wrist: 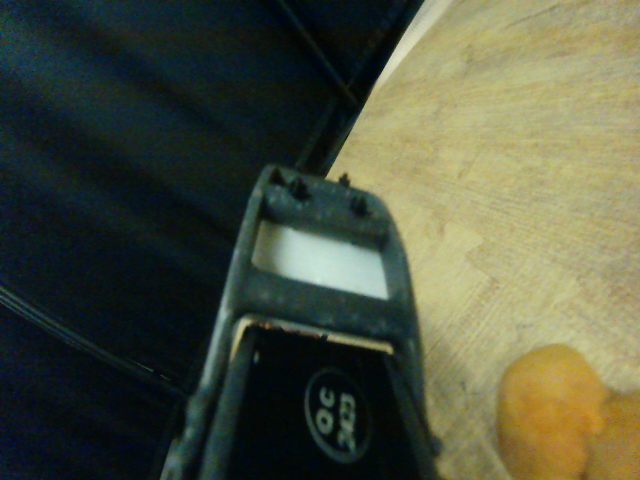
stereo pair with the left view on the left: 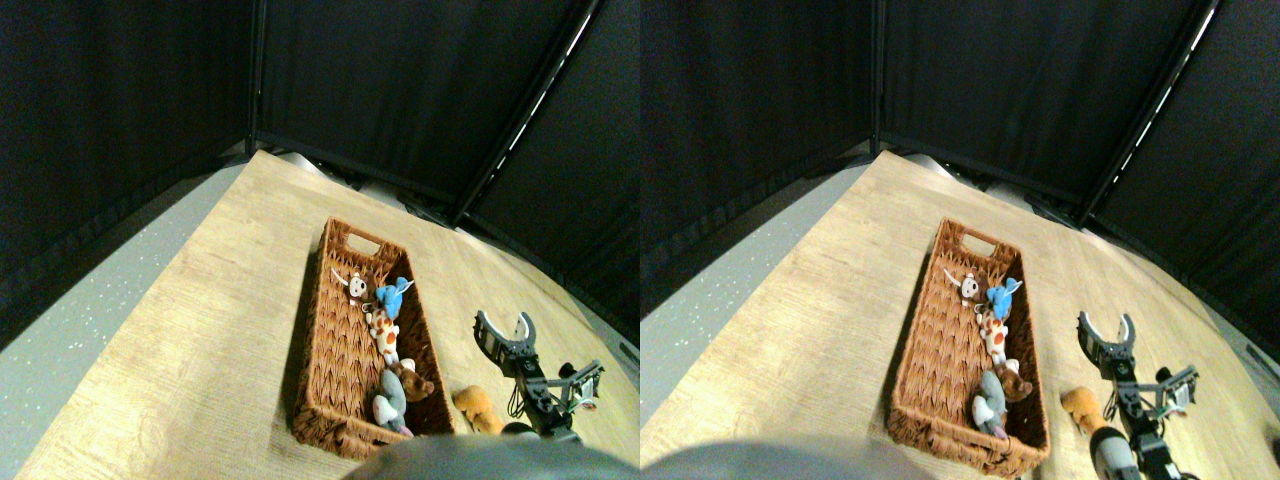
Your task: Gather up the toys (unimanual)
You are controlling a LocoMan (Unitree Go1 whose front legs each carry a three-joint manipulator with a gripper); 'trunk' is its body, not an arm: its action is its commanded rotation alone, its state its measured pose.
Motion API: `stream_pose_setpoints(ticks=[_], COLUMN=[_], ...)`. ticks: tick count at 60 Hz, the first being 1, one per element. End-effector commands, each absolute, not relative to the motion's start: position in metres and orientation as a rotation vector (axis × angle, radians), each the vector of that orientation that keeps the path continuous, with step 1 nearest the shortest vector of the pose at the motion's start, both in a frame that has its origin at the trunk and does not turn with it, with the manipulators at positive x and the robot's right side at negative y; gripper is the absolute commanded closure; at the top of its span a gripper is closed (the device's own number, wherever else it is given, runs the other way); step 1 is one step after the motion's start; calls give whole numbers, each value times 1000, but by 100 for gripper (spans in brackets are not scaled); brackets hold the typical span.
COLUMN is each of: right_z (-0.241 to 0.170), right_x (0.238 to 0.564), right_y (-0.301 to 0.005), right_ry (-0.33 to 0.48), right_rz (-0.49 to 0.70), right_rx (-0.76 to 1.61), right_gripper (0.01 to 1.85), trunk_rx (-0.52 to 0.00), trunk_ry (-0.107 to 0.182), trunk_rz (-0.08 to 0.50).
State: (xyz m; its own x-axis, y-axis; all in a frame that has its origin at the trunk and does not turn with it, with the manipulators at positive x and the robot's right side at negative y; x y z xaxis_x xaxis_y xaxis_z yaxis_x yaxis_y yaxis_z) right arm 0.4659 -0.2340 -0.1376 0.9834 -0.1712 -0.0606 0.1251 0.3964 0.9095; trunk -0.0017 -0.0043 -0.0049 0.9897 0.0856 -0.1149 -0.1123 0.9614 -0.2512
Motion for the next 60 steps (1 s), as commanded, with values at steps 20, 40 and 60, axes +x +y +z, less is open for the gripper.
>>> stream_pose_setpoints(ticks=[20,40,60], right_z=[-173,-186,-206], right_x=[455,454,446], right_y=[-260,-267,-272], right_ry=[55,238,296], right_rz=[-253,-305,-360], right_rx=[1221,1259,1244], right_gripper=[116,107,102], trunk_rx=[-270,-300,-315], trunk_ry=[126,128,137], trunk_rz=[89,107,123])
